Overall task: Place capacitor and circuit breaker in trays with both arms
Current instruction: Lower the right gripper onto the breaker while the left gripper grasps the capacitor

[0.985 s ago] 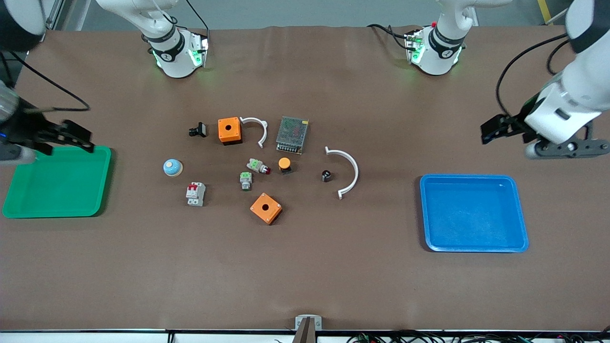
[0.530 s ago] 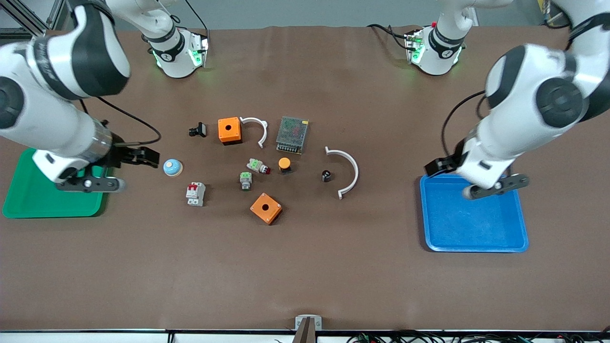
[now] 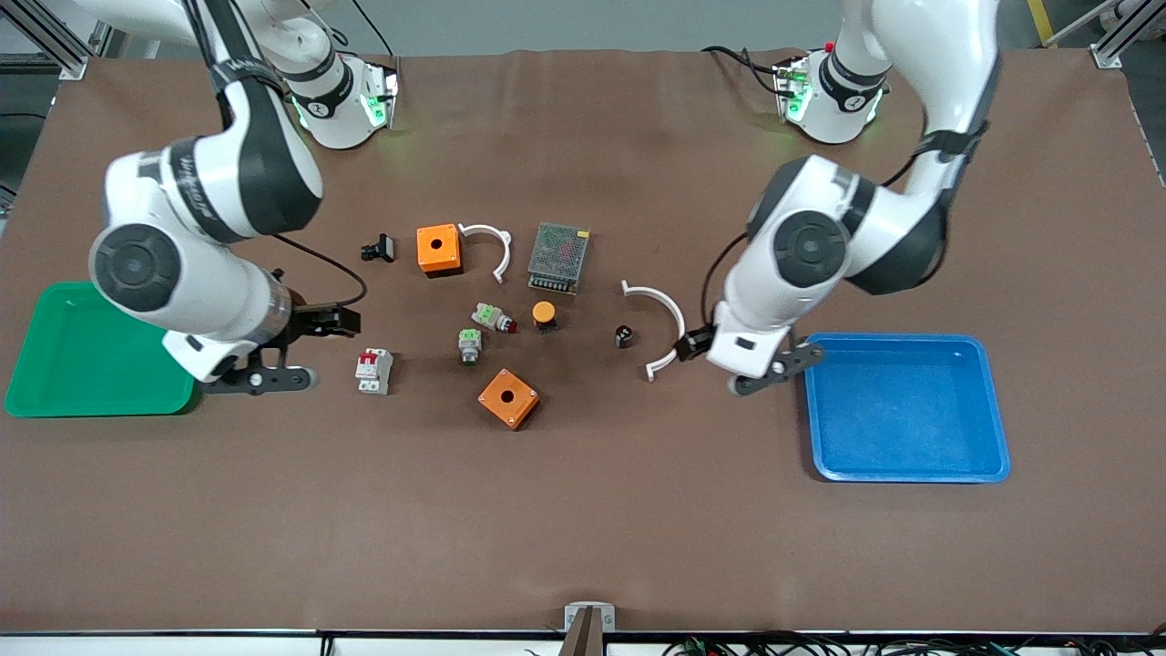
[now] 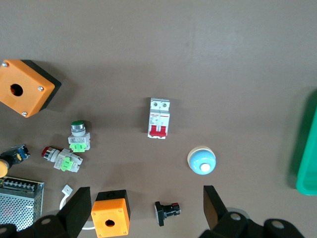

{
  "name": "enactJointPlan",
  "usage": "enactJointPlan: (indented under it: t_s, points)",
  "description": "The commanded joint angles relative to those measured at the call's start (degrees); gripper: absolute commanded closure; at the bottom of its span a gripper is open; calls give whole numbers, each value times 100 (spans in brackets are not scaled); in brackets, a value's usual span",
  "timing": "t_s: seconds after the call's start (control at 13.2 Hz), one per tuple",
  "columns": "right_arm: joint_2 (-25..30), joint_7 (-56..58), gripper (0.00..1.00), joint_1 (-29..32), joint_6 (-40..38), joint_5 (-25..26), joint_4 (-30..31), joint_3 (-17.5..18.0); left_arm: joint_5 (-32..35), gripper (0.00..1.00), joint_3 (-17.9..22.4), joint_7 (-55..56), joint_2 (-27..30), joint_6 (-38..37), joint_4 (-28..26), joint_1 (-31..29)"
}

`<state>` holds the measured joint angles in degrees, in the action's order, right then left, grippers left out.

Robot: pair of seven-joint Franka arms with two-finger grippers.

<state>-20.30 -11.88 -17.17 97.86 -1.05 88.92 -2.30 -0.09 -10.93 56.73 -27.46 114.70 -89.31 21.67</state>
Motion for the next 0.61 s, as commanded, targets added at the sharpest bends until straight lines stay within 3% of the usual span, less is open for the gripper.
enactJointPlan:
  t_s: [0.0,0.53]
  points:
    - [-35,-43,0,-6,539,-9,562,-33,0,0,30,714,-373,332,124,319]
    - [-131,54,0,109,2359,-97,1698,-42,211,0,82,2508,-1314,1089,71,1075]
